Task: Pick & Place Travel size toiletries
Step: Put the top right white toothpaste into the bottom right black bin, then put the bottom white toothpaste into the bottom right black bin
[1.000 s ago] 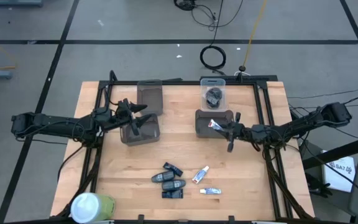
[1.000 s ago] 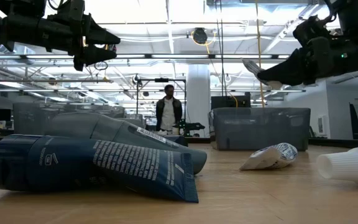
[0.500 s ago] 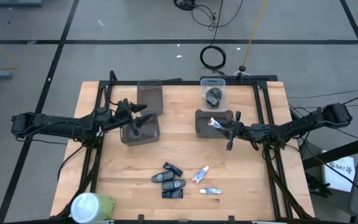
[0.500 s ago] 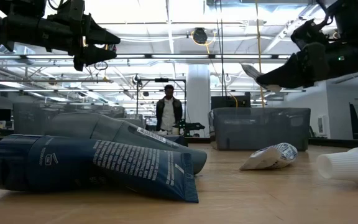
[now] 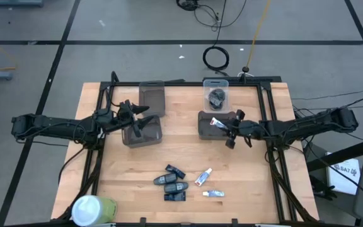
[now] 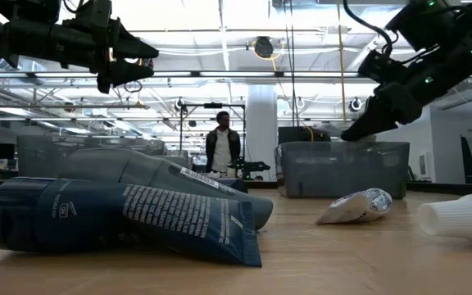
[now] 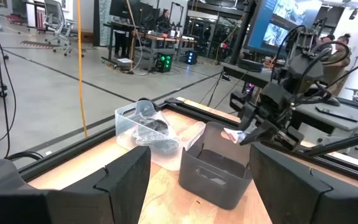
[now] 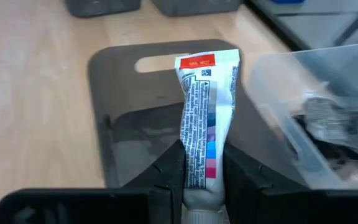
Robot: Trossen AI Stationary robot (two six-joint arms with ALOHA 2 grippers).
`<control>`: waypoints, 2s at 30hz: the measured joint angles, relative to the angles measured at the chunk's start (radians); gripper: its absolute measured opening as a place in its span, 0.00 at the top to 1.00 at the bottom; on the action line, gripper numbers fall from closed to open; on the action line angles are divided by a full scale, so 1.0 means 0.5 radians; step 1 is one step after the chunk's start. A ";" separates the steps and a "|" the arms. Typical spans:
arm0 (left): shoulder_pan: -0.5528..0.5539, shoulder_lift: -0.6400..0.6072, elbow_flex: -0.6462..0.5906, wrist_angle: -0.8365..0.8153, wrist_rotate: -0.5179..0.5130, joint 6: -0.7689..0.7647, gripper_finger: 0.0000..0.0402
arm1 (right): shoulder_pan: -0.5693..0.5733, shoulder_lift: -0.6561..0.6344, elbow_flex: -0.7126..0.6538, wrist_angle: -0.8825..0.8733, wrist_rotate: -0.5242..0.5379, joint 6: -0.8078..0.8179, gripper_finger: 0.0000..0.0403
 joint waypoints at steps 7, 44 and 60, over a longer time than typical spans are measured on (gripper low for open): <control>0.000 0.000 0.000 -0.001 0.000 0.000 0.33 | -0.062 0.000 0.000 -0.066 -0.147 0.095 0.81; 0.000 0.000 0.000 0.000 0.000 0.000 0.33 | -0.063 0.000 -0.001 -0.071 -0.144 0.154 0.69; 0.000 -0.001 0.000 0.000 0.000 0.000 0.33 | -0.027 -0.001 -0.002 0.167 -0.146 0.070 0.66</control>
